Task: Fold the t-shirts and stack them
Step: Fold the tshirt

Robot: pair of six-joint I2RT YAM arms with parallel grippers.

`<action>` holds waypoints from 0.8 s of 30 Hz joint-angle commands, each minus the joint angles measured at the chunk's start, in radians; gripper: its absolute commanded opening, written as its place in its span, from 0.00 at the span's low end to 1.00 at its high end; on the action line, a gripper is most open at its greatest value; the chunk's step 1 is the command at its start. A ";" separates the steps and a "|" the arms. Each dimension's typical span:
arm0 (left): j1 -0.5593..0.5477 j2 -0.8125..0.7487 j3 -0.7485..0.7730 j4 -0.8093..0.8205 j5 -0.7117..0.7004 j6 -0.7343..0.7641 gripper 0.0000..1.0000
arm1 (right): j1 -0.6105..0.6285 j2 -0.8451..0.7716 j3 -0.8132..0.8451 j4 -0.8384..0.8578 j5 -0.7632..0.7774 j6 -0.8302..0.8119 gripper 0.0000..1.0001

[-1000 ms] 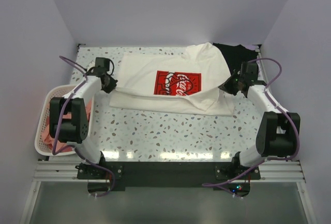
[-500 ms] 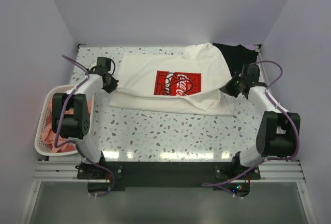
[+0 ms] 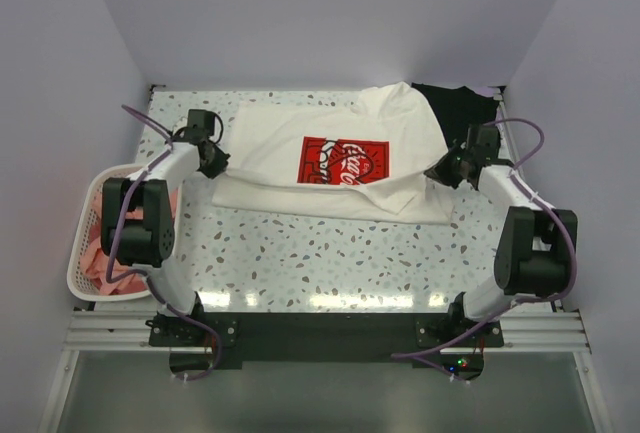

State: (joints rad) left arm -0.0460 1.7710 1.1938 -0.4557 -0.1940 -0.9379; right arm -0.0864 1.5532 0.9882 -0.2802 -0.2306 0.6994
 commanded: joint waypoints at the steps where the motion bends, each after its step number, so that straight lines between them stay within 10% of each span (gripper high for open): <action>1: 0.017 -0.010 0.029 0.070 0.005 0.042 0.07 | -0.007 0.028 0.023 0.052 -0.030 0.005 0.04; 8: 0.024 -0.076 0.007 0.121 0.047 0.093 0.68 | -0.007 0.087 0.116 0.020 -0.015 -0.049 0.56; 24: 0.006 -0.326 -0.154 0.109 0.329 0.241 0.72 | 0.105 -0.088 -0.132 0.062 0.103 -0.084 0.52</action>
State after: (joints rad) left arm -0.0338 1.5017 1.0489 -0.3599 0.0448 -0.7818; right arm -0.0120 1.4773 0.9054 -0.2592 -0.1692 0.6220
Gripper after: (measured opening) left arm 0.722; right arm 0.532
